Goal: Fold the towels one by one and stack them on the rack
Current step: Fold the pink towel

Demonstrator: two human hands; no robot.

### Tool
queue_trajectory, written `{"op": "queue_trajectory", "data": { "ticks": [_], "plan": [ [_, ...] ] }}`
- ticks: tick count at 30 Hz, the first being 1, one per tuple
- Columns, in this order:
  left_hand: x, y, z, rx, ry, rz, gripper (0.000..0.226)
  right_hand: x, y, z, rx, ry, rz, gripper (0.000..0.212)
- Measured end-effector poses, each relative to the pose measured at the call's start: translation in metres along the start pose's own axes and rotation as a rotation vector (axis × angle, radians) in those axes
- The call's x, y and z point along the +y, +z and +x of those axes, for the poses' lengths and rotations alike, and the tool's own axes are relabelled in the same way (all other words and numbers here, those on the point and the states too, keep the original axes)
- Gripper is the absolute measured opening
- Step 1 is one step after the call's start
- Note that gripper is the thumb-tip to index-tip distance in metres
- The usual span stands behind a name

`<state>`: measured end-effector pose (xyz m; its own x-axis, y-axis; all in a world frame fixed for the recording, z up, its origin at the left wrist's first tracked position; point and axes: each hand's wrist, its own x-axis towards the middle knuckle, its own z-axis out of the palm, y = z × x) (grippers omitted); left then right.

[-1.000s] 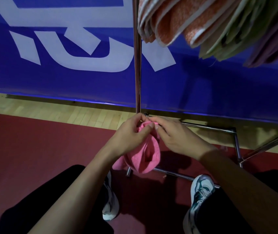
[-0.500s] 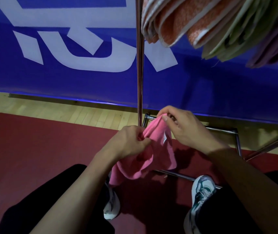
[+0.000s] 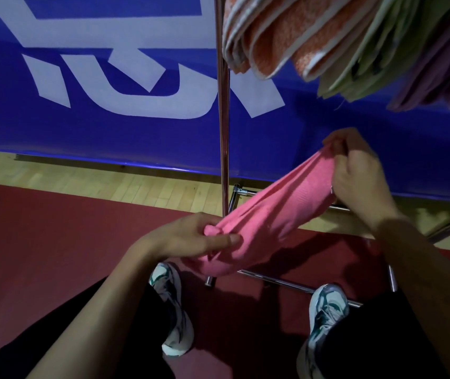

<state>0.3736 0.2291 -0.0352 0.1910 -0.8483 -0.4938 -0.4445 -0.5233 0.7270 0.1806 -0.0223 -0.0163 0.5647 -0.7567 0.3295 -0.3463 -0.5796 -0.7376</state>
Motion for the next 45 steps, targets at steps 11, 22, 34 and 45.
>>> {"op": "queue_trajectory", "data": {
  "ticks": [11,22,34,45],
  "plan": [
    [-0.013,0.005,0.014,-0.037,-0.026,0.273,0.011,0.012,-0.02,0.0,0.093,0.042,0.008,0.021],
    [-0.025,-0.015,0.016,-0.149,-0.227,0.312,0.04,0.032,-0.027,0.007,0.123,0.041,-0.03,0.022],
    [-0.017,-0.022,0.003,-0.264,-0.207,0.256,0.033,0.032,-0.026,0.007,0.079,0.081,0.007,0.024],
    [-0.034,-0.02,0.015,-0.092,-0.362,0.378,0.031,0.025,-0.017,0.001,0.036,0.108,-0.019,0.019]
  ]
}}
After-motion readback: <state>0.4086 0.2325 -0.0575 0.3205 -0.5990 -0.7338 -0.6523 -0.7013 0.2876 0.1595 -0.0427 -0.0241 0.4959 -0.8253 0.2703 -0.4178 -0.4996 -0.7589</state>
